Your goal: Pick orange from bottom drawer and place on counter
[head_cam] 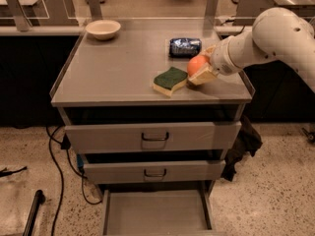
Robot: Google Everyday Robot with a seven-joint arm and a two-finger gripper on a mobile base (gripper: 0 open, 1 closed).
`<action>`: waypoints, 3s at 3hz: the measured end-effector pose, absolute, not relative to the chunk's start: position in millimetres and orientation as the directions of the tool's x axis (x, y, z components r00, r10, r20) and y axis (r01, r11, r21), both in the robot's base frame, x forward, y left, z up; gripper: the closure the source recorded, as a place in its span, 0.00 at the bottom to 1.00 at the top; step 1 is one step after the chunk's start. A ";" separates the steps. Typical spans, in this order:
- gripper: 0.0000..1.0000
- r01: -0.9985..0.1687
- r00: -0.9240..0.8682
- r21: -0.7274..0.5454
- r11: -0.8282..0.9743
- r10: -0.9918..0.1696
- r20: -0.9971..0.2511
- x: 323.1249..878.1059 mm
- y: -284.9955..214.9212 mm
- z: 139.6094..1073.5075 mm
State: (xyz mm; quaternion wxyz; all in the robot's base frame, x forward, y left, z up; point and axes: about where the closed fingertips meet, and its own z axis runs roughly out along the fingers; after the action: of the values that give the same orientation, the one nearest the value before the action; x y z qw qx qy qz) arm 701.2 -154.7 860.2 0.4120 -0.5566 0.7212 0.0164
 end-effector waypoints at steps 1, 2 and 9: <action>1.00 -0.812 -0.055 -0.426 0.398 -0.779 -0.624 713.2 -157.6 857.1; 1.00 -0.810 -0.062 -0.420 0.409 -0.772 -0.633 721.9 -158.0 855.8; 0.00 -0.817 -0.090 -0.394 0.420 -0.768 -0.634 723.9 -163.0 867.9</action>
Offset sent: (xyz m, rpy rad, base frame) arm 0.0308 -0.0084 -0.0012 0.0397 0.0005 -0.0384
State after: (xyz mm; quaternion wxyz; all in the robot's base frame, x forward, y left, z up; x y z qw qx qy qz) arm 723.9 -163.0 867.9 0.4079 -0.5374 0.7375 0.0304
